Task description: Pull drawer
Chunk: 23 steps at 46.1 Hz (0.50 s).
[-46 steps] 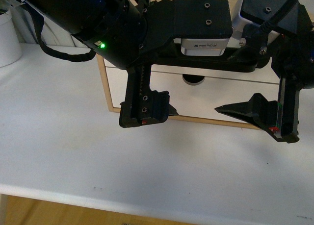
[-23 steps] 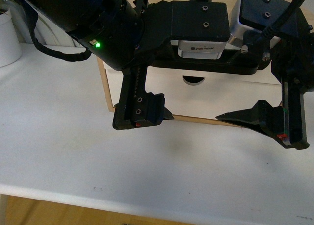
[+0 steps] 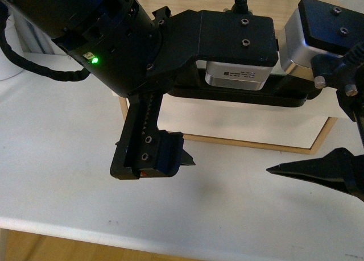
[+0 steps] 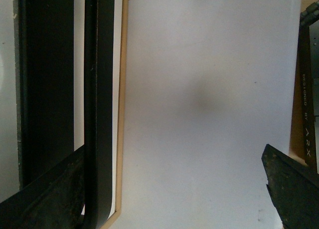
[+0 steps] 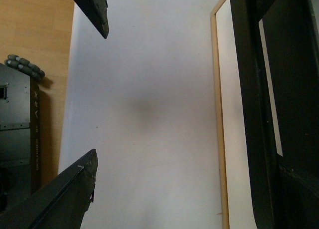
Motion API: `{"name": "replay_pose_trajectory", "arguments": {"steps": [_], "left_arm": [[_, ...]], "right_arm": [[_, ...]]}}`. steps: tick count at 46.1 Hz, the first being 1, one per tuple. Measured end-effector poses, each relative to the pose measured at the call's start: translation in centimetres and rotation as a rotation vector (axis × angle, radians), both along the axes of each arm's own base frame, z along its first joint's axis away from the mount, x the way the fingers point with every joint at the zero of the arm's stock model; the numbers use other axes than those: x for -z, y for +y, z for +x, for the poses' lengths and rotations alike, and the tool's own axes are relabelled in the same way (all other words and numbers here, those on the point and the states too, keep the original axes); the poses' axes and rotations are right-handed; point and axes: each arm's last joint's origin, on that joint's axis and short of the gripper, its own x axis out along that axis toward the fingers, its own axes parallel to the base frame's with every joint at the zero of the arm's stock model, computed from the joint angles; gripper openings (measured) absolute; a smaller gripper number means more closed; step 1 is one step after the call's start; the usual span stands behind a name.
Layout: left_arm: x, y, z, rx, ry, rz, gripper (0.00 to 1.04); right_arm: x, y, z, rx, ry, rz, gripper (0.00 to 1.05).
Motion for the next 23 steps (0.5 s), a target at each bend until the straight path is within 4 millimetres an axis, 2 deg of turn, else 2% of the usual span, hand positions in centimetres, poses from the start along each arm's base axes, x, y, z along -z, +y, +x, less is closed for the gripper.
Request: {"name": "replay_pose_trajectory", "arguments": {"steps": [7, 23], "left_arm": [[0.0, 0.1, -1.2, 0.012, 0.010, 0.009, 0.99], [-0.8, 0.4, -3.1, 0.022, 0.047, 0.068, 0.99]], "right_arm": [[-0.2, 0.0, -1.4, -0.016, 0.016, -0.008, 0.96], [-0.7, 0.1, -3.1, -0.051, 0.042, -0.033, 0.96]]}}
